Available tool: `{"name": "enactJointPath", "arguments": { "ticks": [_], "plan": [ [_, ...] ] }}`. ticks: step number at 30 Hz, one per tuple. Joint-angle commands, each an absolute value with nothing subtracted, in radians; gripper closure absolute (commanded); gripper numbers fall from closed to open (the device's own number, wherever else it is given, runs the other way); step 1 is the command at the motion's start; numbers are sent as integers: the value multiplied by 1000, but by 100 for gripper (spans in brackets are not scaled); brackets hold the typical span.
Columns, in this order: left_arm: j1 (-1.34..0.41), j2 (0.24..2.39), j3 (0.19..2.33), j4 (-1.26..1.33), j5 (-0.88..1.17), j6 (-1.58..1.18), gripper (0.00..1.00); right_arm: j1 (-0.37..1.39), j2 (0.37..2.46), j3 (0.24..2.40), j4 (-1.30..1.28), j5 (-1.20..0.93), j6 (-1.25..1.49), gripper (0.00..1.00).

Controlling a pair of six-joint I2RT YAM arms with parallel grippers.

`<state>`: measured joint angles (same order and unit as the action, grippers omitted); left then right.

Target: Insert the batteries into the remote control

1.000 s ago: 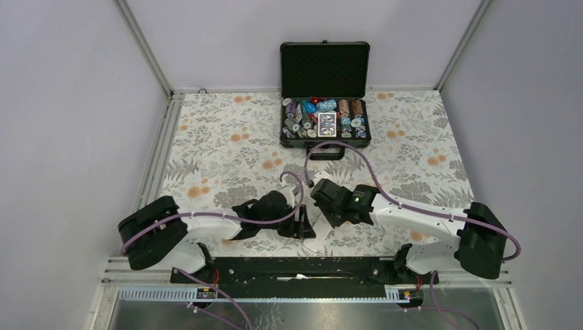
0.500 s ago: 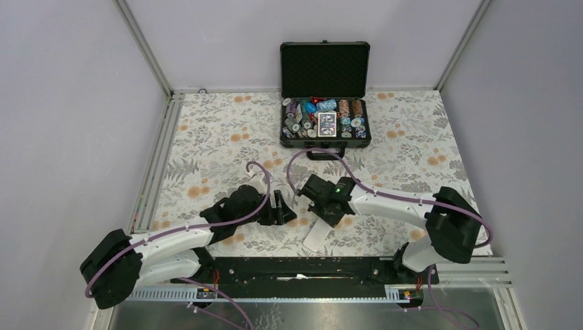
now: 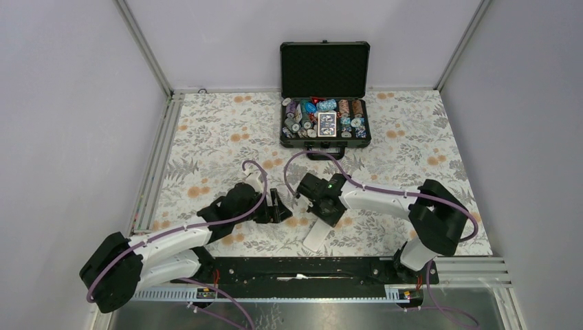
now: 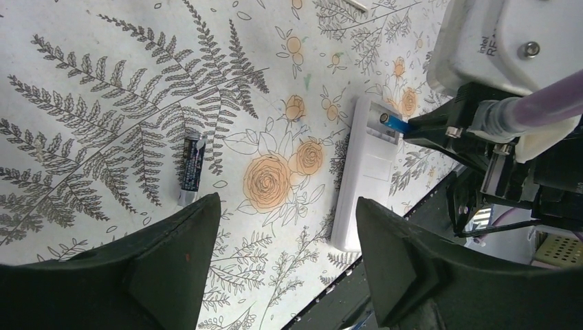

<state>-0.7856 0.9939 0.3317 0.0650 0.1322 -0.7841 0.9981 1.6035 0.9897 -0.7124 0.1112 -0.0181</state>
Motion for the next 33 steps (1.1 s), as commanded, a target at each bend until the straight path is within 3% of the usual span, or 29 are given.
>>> {"name": "enactJointPath", "arguments": {
  "ticks": [1,13,19,24,33],
  "plan": [
    [-771,1010,324,124,169,-766,24,987,1631,1032,-736,103,-25,100],
    [-759,1014,315,142,182,-769,24,970,1658,1048,-729,123,-13,100],
    [-757,1017,313,148,190,-772,24,969,1664,1052,-726,118,-6,94],
    [-757,1013,310,150,191,-772,24,969,1657,1053,-734,96,-6,100],
    [-758,1016,300,171,199,-779,23,970,1649,1073,-789,88,49,100]
  ]
}}
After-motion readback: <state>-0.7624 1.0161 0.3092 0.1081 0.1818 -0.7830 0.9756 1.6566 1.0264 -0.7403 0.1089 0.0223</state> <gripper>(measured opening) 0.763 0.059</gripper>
